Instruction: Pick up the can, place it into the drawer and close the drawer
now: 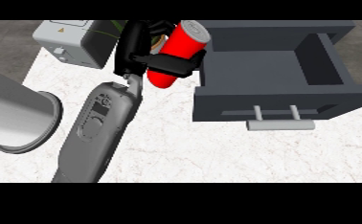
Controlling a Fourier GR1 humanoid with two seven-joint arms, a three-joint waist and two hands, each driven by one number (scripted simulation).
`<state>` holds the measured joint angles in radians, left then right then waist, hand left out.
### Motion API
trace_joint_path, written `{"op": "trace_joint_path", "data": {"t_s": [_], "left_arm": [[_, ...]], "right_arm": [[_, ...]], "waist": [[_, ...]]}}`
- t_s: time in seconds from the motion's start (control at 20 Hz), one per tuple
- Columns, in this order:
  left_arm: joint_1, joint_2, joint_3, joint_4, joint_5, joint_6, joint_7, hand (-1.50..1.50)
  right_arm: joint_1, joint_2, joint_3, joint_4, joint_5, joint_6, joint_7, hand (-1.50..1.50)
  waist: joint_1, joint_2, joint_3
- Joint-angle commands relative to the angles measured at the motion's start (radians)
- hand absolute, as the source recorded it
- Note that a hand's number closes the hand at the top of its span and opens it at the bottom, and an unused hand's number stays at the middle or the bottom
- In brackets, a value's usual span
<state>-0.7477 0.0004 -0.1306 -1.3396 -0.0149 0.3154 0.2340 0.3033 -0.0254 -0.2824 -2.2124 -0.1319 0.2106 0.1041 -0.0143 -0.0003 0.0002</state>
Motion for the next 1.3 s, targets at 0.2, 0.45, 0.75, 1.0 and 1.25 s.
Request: {"op": "trace_joint_path", "data": {"t_s": [0.2,0.45,0.75,1.0,1.25], "left_arm": [[-0.262,0.0,-0.031,0.179,0.047,0.089,0.036,1.5],[-0.397,0.0,-0.049,0.277,0.078,0.147,0.081,1.5],[-0.558,0.0,-0.113,0.463,0.17,0.234,0.058,1.5],[-0.64,0.0,-0.121,0.588,0.223,0.232,0.01,1.5],[-0.721,0.0,-0.158,0.72,0.291,0.253,-0.025,1.5]], "right_arm": [[0.0,0.01,0.009,0.005,0.016,0.0,-0.002,-1.5],[0.026,-0.017,-0.053,0.012,-0.054,0.037,-0.009,-1.5],[0.047,0.024,0.057,0.029,0.052,0.018,-0.083,-1.5],[-0.028,-0.005,0.002,-0.056,-0.018,-0.004,0.072,-1.5],[-0.109,-0.009,0.016,0.024,0.039,-0.027,0.045,-1.5]], "waist": [[-0.005,0.002,0.0],[-0.011,0.002,0.0],[-0.03,0.005,0.001],[-0.027,0.006,0.001],[-0.035,0.011,0.001]]}}
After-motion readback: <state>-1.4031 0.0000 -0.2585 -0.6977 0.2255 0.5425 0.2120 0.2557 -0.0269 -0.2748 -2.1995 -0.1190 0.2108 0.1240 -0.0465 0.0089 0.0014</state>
